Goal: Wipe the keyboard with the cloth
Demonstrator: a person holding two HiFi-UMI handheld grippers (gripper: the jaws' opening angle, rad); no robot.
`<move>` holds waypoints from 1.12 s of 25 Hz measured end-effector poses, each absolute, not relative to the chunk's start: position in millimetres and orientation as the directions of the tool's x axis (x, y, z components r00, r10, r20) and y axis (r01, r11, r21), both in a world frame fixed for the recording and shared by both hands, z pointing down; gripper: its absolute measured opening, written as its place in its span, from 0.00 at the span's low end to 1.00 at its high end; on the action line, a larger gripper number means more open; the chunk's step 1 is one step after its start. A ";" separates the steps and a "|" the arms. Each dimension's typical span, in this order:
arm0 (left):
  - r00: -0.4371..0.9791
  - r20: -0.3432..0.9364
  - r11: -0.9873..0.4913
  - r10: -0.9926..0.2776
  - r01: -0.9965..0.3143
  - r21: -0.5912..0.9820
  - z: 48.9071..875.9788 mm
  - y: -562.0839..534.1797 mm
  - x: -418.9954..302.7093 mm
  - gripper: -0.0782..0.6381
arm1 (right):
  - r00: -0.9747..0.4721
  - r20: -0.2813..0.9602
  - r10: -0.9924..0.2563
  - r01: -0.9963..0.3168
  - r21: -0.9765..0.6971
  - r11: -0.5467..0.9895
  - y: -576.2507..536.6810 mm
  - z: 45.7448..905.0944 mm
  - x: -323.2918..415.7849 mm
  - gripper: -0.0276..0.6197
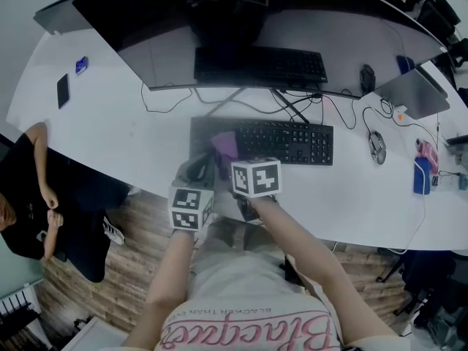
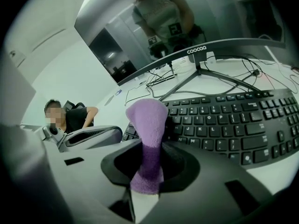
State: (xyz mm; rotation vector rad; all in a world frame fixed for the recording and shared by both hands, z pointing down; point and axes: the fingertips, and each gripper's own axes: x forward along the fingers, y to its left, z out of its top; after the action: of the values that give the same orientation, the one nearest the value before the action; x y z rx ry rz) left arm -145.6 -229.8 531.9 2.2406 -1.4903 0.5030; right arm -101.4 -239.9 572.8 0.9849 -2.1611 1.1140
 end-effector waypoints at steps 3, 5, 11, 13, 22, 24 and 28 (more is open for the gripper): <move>0.376 0.500 -0.362 -0.780 -0.923 0.131 531.6 -231.4 -132.8 0.12 | -0.601 0.708 -0.371 -0.792 -0.465 0.394 -241.0 573.1 -89.2 0.18; 0.381 0.498 -0.367 -0.779 -0.921 0.131 531.4 -232.1 -124.2 0.12 | -0.597 0.709 -0.375 -0.795 -0.462 0.392 -241.2 573.3 -80.3 0.18; 0.392 0.499 -0.381 -0.773 -0.915 0.130 531.8 -235.2 -99.6 0.12 | -0.591 0.710 -0.383 -0.801 -0.459 0.385 -243.1 573.6 -54.9 0.18; 0.399 0.498 -0.389 -0.770 -0.912 0.129 530.8 -236.8 -90.1 0.12 | -0.591 0.710 -0.384 -0.802 -0.461 0.381 -243.6 573.7 -46.8 0.18; 0.421 0.502 -0.422 -0.755 -0.899 0.119 532.0 -246.5 -52.9 0.12 | -0.594 0.705 -0.387 -0.801 -0.469 0.373 -246.7 574.9 -13.7 0.18; 0.424 0.502 -0.428 -0.753 -0.896 0.116 532.4 -248.9 -46.1 0.12 | -0.596 0.704 -0.386 -0.799 -0.473 0.372 -248.1 574.8 -6.4 0.18; 0.435 0.506 -0.442 -0.745 -0.890 0.114 533.0 -251.5 -30.2 0.12 | -0.596 0.701 -0.391 -0.800 -0.477 0.364 -249.2 575.1 9.0 0.18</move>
State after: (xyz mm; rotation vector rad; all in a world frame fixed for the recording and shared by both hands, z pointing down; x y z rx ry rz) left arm -30.2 -251.5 533.0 2.3283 -1.3927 0.5494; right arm 9.0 -249.2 575.1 1.0308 -2.1545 1.1446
